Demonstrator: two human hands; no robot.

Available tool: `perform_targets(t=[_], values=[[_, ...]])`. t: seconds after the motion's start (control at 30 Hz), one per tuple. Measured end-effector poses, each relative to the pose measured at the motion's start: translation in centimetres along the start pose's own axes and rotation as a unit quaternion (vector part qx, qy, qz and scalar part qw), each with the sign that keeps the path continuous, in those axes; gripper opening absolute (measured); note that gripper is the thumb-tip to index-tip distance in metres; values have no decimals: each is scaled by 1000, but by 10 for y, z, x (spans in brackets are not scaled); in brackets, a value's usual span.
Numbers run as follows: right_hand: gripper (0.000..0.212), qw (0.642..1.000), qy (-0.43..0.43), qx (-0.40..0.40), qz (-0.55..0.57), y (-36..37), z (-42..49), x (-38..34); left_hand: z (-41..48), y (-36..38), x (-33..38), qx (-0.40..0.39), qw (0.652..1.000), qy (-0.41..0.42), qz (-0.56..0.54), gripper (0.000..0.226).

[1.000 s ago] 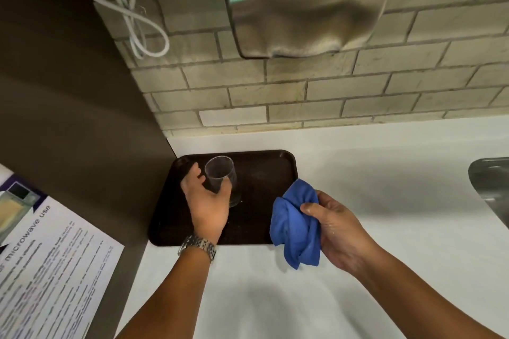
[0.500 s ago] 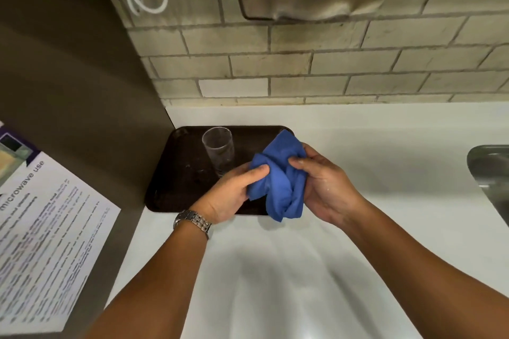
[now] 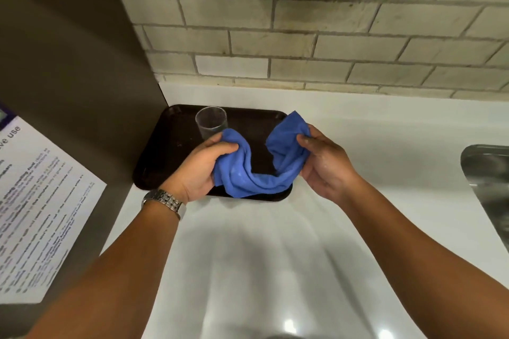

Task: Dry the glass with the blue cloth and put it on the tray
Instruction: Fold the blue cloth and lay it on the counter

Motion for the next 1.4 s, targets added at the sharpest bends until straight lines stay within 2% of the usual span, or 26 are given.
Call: perform_targets(t=[0.1,0.17,0.3,0.47,0.57,0.63,0.7,0.8,0.9,1.0,1.07,1.2,1.33,1.4], values=[[38,999,2,3,-41,5,1,3,-9,24,18,-23,999,31,34,22],[36,998,2,-21,-63,14,0,5,-14,42,30,-47,997,48,47,28],[38,997,36,-71,-9,28,-6,10,-18,70,48,-73,979,105,159,10],[53,984,77,-138,80,38,-15,18,-6,75,47,-55,948,162,268,16],[54,989,31,-145,18,32,-15,19,1,73,44,-27,935,194,297,19],[51,990,0,-138,-17,21,-15,20,7,71,41,-9,928,181,326,42],[53,991,-5,-129,-18,8,-16,21,12,69,31,-23,926,123,357,57],[53,994,4,-112,5,-17,-18,20,18,69,7,-89,930,28,355,41],[59,996,5,-91,-15,-44,-20,23,17,76,-7,-110,936,30,332,40],[81,991,24,-72,-109,-71,-22,37,13,90,-10,-114,960,36,255,26],[84,982,52,-81,-164,-84,-26,49,13,100,-13,-115,973,21,199,28],[58,980,69,-56,-180,-110,-32,65,21,105,-25,-103,986,-51,118,9],[16,965,16,34,-259,-127,-34,63,27,106,-39,-108,982,-72,139,17],[6,950,10,87,-299,-137,-36,62,31,109,-43,-118,976,-61,173,20]])
Point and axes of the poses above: each hand's wrist, its own z-axis towards the middle knuckle, its own y-axis out of the palm, x = y × z, the point moved 6 cm from there along z, towards the middle knuckle, and after that the axes turned 7 degrees about x, right-handed, at the moved point
